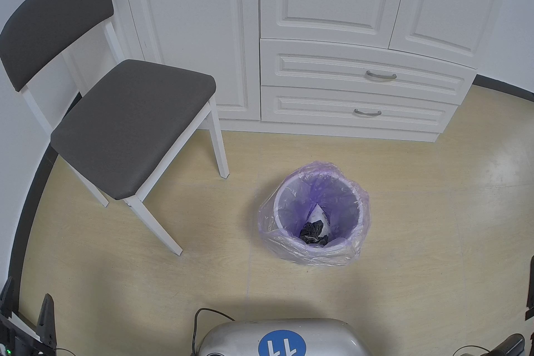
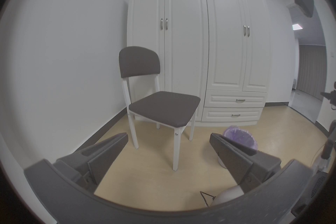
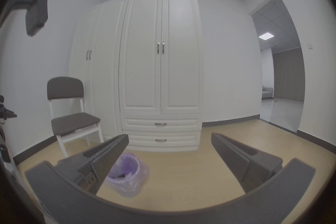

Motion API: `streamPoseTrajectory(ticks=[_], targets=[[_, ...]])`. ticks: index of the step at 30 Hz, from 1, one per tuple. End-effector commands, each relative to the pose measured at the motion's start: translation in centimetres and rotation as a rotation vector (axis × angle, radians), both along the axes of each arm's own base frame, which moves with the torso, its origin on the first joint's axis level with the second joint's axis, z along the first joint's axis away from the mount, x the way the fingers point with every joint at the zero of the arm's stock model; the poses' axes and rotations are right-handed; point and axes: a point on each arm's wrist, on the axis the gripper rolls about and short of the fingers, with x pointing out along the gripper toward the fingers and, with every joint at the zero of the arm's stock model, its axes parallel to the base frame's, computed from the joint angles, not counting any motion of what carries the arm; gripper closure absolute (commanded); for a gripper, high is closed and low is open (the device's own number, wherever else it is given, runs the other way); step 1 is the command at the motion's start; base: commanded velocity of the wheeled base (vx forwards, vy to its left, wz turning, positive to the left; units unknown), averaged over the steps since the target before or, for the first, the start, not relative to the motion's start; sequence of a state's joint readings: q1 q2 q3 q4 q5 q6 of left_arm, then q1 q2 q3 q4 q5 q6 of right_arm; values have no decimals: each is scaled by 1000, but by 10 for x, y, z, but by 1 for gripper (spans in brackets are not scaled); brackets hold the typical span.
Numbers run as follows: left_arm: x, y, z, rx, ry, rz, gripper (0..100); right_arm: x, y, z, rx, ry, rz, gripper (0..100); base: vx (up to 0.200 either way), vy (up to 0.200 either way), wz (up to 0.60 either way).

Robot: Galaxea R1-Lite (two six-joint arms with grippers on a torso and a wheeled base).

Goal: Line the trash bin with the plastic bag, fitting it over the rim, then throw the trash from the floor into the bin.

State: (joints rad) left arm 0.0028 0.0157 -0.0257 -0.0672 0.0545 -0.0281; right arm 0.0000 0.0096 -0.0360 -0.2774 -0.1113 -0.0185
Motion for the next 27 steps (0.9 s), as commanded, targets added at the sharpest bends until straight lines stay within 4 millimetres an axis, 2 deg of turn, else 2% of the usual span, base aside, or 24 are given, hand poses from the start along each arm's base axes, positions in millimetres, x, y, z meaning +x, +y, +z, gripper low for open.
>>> streamPoseTrajectory(ticks=[1, 4, 18, 27], targets=[[1, 0, -10, -22, 30, 18, 0, 6, 0, -23, -16, 159, -12, 0, 0, 0, 0], [1, 0, -10, -22, 31, 9, 0, 7, 0, -33, -15, 255, -11, 0, 0, 0, 0], [1, -1, -14, 25, 73, -41, 0, 7, 4, -35, -8, 275, 177, 0, 0, 0, 0], [1, -1, -14, 28, 74, -42, 0, 7, 3, -35, 13, 273, 125, 0, 0, 0, 0]])
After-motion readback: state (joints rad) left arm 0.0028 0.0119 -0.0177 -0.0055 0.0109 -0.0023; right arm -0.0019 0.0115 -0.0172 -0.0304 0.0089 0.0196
